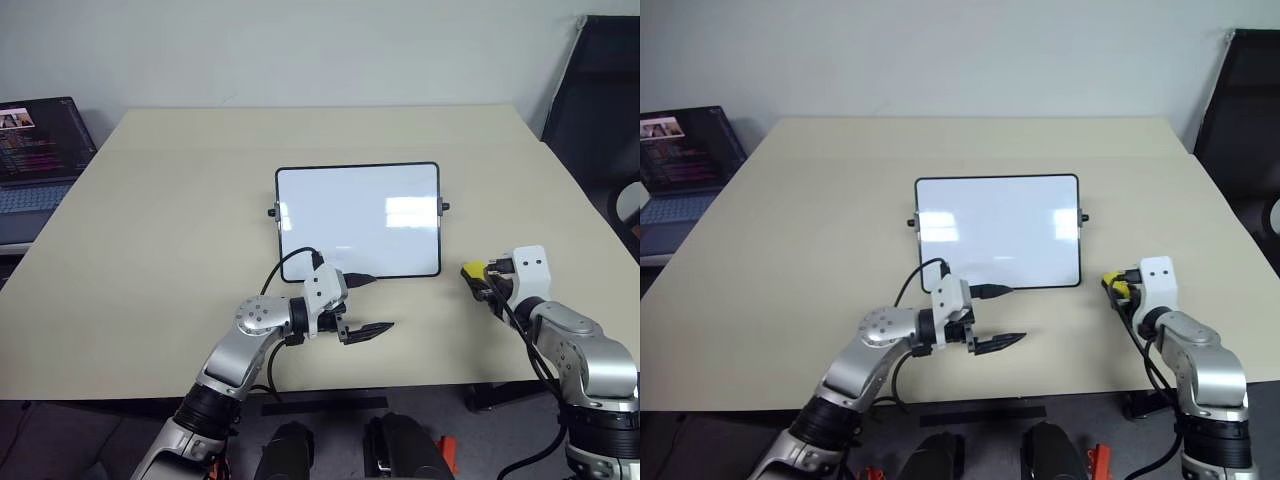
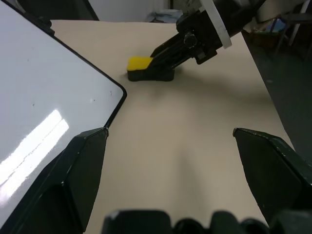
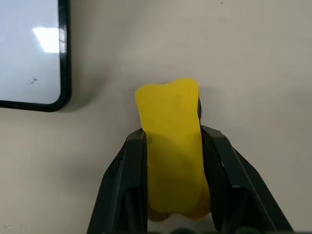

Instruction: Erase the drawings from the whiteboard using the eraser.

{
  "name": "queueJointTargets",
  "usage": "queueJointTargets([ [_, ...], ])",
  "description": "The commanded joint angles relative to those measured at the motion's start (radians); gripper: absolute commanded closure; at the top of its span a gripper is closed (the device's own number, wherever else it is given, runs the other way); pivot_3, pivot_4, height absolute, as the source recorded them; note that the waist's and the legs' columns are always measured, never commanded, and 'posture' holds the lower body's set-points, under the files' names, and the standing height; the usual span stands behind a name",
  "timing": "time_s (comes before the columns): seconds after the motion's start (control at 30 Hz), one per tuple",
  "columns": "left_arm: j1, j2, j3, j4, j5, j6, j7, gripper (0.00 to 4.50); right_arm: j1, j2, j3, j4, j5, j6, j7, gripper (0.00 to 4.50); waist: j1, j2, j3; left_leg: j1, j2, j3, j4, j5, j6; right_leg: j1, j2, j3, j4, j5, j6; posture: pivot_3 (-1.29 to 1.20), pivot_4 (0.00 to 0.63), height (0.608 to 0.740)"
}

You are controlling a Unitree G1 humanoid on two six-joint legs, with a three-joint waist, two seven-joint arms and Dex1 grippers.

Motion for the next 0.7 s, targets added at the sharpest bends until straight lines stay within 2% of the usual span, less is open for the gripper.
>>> queueJointTargets([
  [0.03, -0.016, -0.003, 0.006, -0.002, 0.005, -0.037, 0.004, 0.0, -0.012, -0.028, -0.046, 0.015, -0.003, 0.002, -0.023, 3.31, 0.0, 0.0, 0.0, 0.0, 0.0, 0.0, 0.0, 0.0, 0.0, 0.0, 0.0, 0.0, 0.0, 0.0, 0.0, 0.0, 0.15, 0.74],
  [0.37, -0.016, -0.004, 0.005, 0.007, 0.018, -0.057, 0.018, 0.0, -0.014, -0.029, -0.048, 0.037, 0.02, 0.005, -0.024, 3.31, 0.0, 0.0, 0.0, 0.0, 0.0, 0.0, 0.0, 0.0, 0.0, 0.0, 0.0, 0.0, 0.0, 0.0, 0.0, 0.0, 0.15, 0.74],
  [0.67, -0.018, -0.002, 0.01, 0.008, 0.012, -0.054, 0.021, 0.0, -0.018, -0.033, -0.041, 0.049, 0.02, -0.03, -0.035, 0.24, -0.001, 0.0, 0.0, 0.0, 0.0, 0.0, 0.0, 0.0, 0.0, 0.0, 0.0, 0.0, 0.0, 0.0, 0.001, 0.0, 0.15, 0.74],
  [0.7, -0.019, -0.003, 0.009, 0.008, 0.012, -0.054, 0.022, 0.0, -0.018, -0.033, -0.041, 0.049, 0.02, -0.032, -0.037, 0.04, -0.001, 0.0, 0.0, 0.0, 0.0, 0.0, 0.0, 0.0, 0.0, 0.0, 0.0, 0.0, 0.0, 0.0, 0.001, 0.0, 0.15, 0.74],
])
